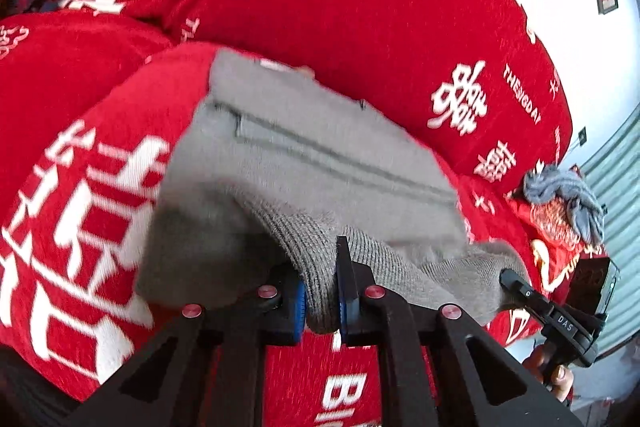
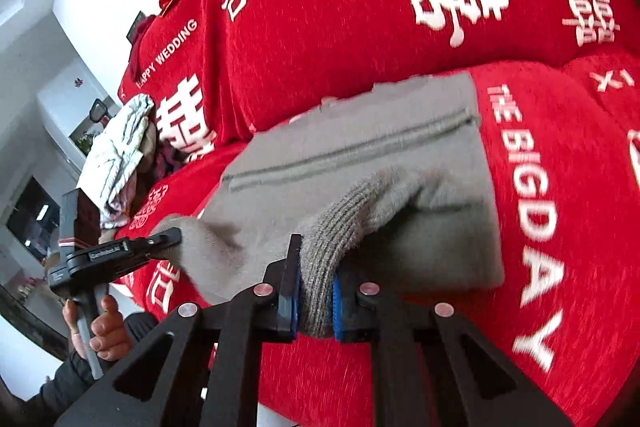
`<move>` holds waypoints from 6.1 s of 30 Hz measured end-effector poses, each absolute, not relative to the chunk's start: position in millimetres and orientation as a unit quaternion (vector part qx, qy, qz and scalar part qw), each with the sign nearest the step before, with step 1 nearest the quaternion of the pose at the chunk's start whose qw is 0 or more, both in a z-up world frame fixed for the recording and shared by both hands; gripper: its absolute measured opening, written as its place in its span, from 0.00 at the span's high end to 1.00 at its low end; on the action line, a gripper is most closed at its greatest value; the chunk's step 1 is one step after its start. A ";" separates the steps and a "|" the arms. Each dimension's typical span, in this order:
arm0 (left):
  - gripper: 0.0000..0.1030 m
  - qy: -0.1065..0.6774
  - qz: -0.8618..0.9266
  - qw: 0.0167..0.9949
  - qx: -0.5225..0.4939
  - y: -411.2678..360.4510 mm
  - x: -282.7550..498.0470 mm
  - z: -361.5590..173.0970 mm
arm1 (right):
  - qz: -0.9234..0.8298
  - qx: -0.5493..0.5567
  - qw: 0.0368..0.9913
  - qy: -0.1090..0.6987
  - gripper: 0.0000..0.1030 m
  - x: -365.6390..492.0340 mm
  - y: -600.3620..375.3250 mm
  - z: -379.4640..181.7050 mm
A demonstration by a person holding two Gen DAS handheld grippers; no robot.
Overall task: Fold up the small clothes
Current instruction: 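Lift the hem with both grippers and fold it toward the collar, then lay the hem near the collar and open both grippers, then withdraw both grippers and move them over the folded sweater, then close the left gripper on the sweater side edge while the right gripper approaches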
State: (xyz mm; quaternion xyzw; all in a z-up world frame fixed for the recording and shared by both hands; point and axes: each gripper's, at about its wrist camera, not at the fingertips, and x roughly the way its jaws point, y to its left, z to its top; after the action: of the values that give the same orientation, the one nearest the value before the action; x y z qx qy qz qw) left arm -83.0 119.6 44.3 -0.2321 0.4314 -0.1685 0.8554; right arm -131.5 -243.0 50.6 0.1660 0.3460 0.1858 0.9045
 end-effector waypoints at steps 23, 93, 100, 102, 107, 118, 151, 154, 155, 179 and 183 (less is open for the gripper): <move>0.87 0.422 -0.099 0.886 -0.164 84.9 23.7 60.1 | 0.093 0.179 0.915 0.350 0.88 -8.7 -249.4 71.7; 0.09 0.479 -0.074 0.874 -0.031 23.7 202.9 -4.6 | 0.015 0.064 0.916 0.396 0.27 160.1 -246.4 48.2; 0.09 0.521 -0.030 0.852 -0.039 37.1 231.2 -32.7 | -0.033 -0.017 0.881 0.471 0.27 199.7 -225.9 3.5; 0.09 0.514 -0.039 0.855 -0.058 46.5 230.9 -31.0 | -0.043 0.011 0.880 0.473 0.27 201.8 -240.6 0.1; 0.09 0.513 -0.033 0.855 -0.059 50.5 231.0 -32.1 | -0.050 0.028 0.884 0.465 0.28 199.5 -252.4 2.0; 0.09 0.473 -0.046 0.880 0.000 16.1 133.8 -11.2 | 0.029 -0.022 0.899 0.437 0.27 111.1 -179.4 17.7; 0.08 0.447 -0.013 0.889 -0.098 111.6 -13.8 -1.2 | -0.033 0.014 0.917 0.397 0.24 -40.8 -242.3 14.9; 0.08 0.458 -0.035 0.866 -0.199 139.9 -20.0 -11.6 | -0.026 0.039 0.922 0.383 0.24 -49.7 -241.2 21.1; 0.09 0.454 -0.039 0.865 -0.212 143.0 -21.3 -12.6 | -0.022 0.041 0.922 0.383 0.24 -48.5 -238.0 21.3; 0.90 0.410 -0.132 0.815 -0.387 163.0 36.5 -45.4 | 0.101 -0.009 0.892 0.440 0.24 76.2 -83.1 36.5; 0.90 0.410 -0.120 0.826 -0.368 158.4 36.2 -41.8 | 0.138 -0.029 0.868 0.477 0.24 134.6 -17.8 23.7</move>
State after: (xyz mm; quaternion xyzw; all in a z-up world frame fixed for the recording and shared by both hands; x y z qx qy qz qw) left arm 36.2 158.4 -41.8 -0.3677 0.4105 -0.1201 0.8258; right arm 134.6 -17.8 23.7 -0.0287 0.4768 0.1377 0.8677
